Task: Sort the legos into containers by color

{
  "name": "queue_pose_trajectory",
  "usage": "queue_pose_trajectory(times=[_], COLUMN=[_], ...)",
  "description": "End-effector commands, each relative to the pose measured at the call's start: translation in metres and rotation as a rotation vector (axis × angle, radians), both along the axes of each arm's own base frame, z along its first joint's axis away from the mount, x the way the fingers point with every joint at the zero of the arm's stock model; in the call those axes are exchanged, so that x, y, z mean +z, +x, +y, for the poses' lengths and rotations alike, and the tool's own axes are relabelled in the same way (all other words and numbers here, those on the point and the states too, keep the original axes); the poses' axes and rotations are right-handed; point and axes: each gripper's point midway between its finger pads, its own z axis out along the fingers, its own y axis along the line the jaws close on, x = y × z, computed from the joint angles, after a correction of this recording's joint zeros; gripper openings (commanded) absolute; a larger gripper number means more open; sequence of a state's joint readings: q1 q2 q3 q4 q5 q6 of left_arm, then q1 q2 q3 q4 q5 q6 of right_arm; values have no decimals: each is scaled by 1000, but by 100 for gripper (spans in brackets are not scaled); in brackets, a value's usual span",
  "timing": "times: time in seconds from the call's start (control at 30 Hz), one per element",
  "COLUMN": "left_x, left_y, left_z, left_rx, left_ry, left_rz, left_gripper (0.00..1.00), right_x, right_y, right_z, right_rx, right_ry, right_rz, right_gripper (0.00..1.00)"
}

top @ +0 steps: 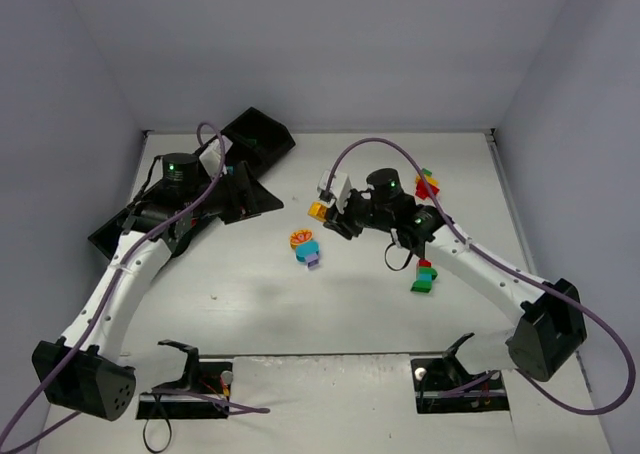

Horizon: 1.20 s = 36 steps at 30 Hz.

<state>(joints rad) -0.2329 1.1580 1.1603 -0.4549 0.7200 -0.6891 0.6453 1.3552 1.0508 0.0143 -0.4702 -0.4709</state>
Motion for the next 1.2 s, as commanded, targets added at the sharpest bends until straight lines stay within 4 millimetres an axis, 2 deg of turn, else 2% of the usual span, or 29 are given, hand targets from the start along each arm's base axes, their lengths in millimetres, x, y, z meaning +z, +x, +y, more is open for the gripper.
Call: queue_pose_trajectory(times=[0.0, 0.13, 0.23, 0.57, 0.7, 0.83, 1.07, 1.1, 1.13, 1.17], left_x=[41, 32, 26, 16, 14, 12, 4, 5, 5, 5], left_y=[-7, -12, -14, -4, 0, 2, 1, 2, 2, 3], left_z=[-23, -40, -50, -66, -72, -79, -90, -90, -90, -89], left_rx=[-98, -156, -183, -194, -204, -215, -239, -238, -237, -233], left_ry=[-62, -41, -27, 10, 16, 18, 21, 21, 22, 25], left_rz=[-132, -123, -109, -104, -101, -98, -86, -89, -91, -96], left_gripper=[78, 77, 74, 70, 62, 50, 47, 45, 36, 32], right_x=[46, 58, 60, 64, 63, 63, 60, 59, 59, 57], right_y=[-10, -25, -28, -37, -38, -39, -40, -40, -40, -41], right_z=[17, 27, 29, 31, 31, 32, 33, 33, 34, 34], right_rx=[2, 37, 45, 73, 75, 85, 95, 94, 97, 97], right_ry=[126, 155, 159, 169, 167, 164, 159, 159, 159, 159], right_rz=[-88, -104, -107, -106, -108, -103, -97, -95, -94, -89], right_gripper=[0, 0, 0, 1, 1, 1, 2, 2, 2, 2])
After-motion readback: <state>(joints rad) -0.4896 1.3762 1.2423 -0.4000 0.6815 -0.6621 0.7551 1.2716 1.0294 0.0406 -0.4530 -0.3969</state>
